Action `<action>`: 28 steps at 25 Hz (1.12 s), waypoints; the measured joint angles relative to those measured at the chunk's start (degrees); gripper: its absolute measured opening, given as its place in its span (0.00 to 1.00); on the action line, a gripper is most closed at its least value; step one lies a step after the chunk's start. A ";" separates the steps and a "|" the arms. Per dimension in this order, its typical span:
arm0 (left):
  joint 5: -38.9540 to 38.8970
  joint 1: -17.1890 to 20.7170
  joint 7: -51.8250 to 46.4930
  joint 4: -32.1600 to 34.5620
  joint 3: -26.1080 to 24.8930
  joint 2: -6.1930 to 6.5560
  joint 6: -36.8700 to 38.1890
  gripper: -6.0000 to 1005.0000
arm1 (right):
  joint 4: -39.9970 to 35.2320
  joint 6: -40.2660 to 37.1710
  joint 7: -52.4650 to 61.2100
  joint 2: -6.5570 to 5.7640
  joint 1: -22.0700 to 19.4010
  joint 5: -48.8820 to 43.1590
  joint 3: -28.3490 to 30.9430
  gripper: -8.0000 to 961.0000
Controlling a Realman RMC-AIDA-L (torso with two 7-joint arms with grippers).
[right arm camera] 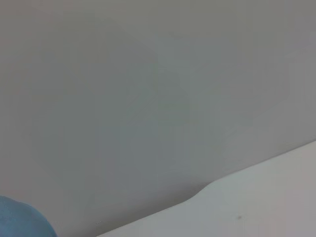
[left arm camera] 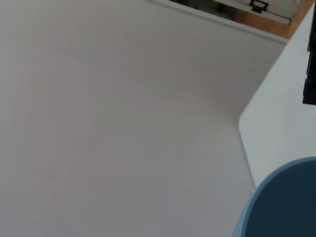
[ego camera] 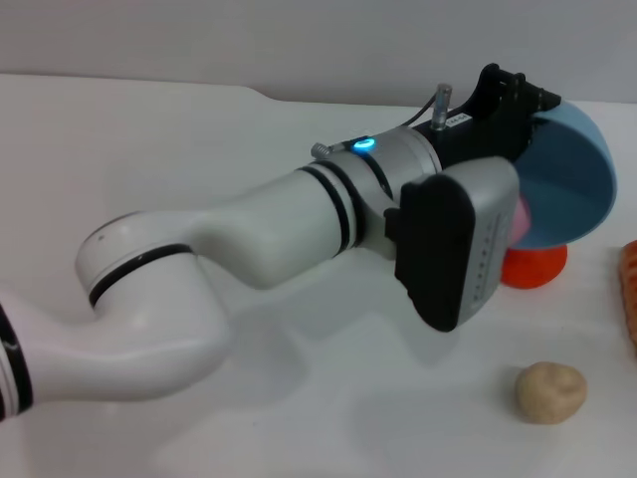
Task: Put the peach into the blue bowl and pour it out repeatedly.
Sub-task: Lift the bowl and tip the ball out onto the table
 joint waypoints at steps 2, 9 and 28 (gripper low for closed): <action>-0.01 0.72 1.78 -0.43 0.56 -0.01 -2.33 0.01 | 0.07 0.00 -0.02 0.00 0.17 -0.07 0.00 0.48; -0.44 1.32 3.53 -3.26 2.76 -0.01 -9.62 0.01 | 0.21 0.00 -0.05 0.00 0.29 -0.14 0.03 0.47; -7.39 2.23 3.63 -9.24 6.47 0.00 -26.14 0.01 | 0.78 0.21 -0.05 0.00 1.39 0.00 0.04 0.46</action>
